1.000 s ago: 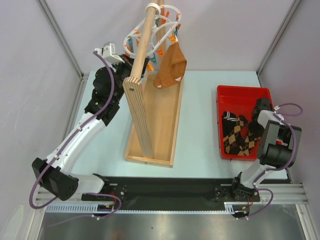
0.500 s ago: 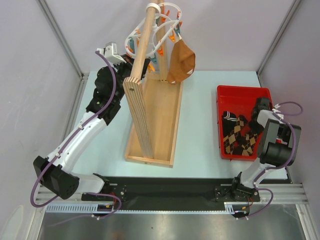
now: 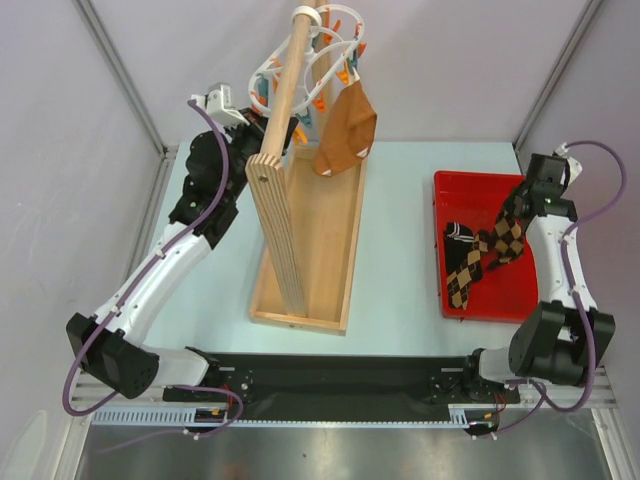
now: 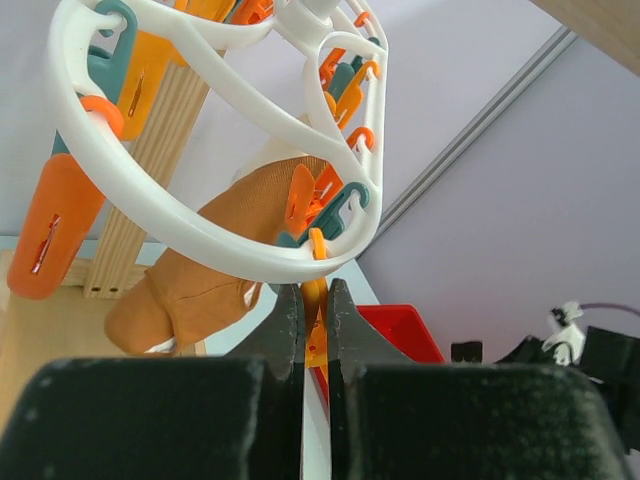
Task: Clip the socks to the hanger
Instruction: Pick up the sock from the bin, then clamp the sock onto the hanger.
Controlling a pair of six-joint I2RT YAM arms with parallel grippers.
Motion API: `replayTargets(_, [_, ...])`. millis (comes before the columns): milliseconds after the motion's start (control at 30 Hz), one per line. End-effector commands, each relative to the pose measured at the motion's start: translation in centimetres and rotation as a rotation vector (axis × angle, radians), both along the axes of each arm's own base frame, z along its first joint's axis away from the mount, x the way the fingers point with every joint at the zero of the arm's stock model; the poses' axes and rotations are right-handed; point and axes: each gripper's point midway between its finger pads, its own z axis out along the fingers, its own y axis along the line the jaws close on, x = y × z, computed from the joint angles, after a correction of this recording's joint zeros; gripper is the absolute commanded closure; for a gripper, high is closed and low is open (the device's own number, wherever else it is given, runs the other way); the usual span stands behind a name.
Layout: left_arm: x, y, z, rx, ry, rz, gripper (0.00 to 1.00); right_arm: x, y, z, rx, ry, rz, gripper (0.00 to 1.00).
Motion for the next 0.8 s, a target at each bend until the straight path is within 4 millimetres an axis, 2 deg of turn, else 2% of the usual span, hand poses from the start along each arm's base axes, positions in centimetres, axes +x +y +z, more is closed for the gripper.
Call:
replayTargets(0, [-0.9,-0.2,-1.1,0.006,0.044,-0.052,1.0,1.2,5.2,6.4,-0.004,-0.155,0.321,1.0])
replayTargets(33, [-0.9,-0.2,-1.1,0.005,0.046,-0.053,1.0,2.0,8.3,8.0,0.026,-0.221,0.46,1.0])
replayTargets(100, [-0.9,-0.2,-1.4,0.001,0.055,-0.064,1.0,2.3,11.8,11.6,0.009,-0.324,0.657,1.0])
replayTargets(133, [-1.0,-0.2,-1.4,-0.001,0.057,-0.068,1.0,2.0,15.8,13.1,0.049,-0.379,0.828,1.0])
replayTargets(167, [-1.0,-0.2,-1.5,-0.007,0.062,-0.073,1.0,1.8,17.5,15.3,0.008,-0.428,0.929,1.0])
replayTargets(200, [-1.0,-0.2,-1.5,-0.01,0.063,-0.075,1.0,1.4,19.4,16.2,0.007,-0.453,1.013,1.0])
replayTargets(233, [-1.2,-0.3,-1.4,-0.017,0.066,-0.088,1.0,0.4,22.9,17.0,0.016,-0.479,1.142,1.0])
replayTargets(267, [-1.2,-0.3,-1.4,-0.019,0.067,-0.092,1.0,-0.2,24.6,18.4,0.0,-0.515,1.213,1.0])
replayTargets(333, [-1.4,-0.3,-1.3,-0.024,0.068,-0.105,1.0,-1.4,27.9,19.7,-0.004,-0.569,1.338,1.0])
replayTargets(400, [-1.4,-0.3,-1.3,-0.035,0.072,-0.114,1.0,-2.4,30.1,21.0,0.018,-0.629,1.44,1.0])
replayTargets(533, [-1.6,-0.5,-1.1,-0.056,0.078,-0.148,1.0,-4.0,34.1,21.8,0.048,-0.673,1.618,1.0])
replayTargets(567, [-1.9,-0.8,-1.0,-0.063,0.076,-0.177,1.0,-3.5,34.9,21.1,0.074,-0.655,1.646,1.0])
replayTargets(600, [-1.9,-0.9,-0.8,-0.067,0.067,-0.187,1.0,-4.1,36.2,20.9,0.1,-0.648,1.693,1.0])
replayTargets(633, [-2.0,-1.0,-0.8,-0.067,0.067,-0.2,1.0,-4.0,36.7,21.6,0.089,-0.66,1.706,1.0])
replayTargets(667, [-2.1,-1.1,-0.8,-0.068,0.069,-0.212,1.0,-4.1,37.4,21.4,0.095,-0.65,1.726,1.0])
replayTargets(700, [-2.2,-1.1,-0.7,-0.069,0.065,-0.22,1.0,-4.2,38.7,20.5,0.128,-0.625,1.769,1.0])
replayTargets(767, [-2.3,-1.1,-0.7,-0.074,0.068,-0.237,1.0,-4.4,39.9,21.2,0.153,-0.637,1.8,1.0])
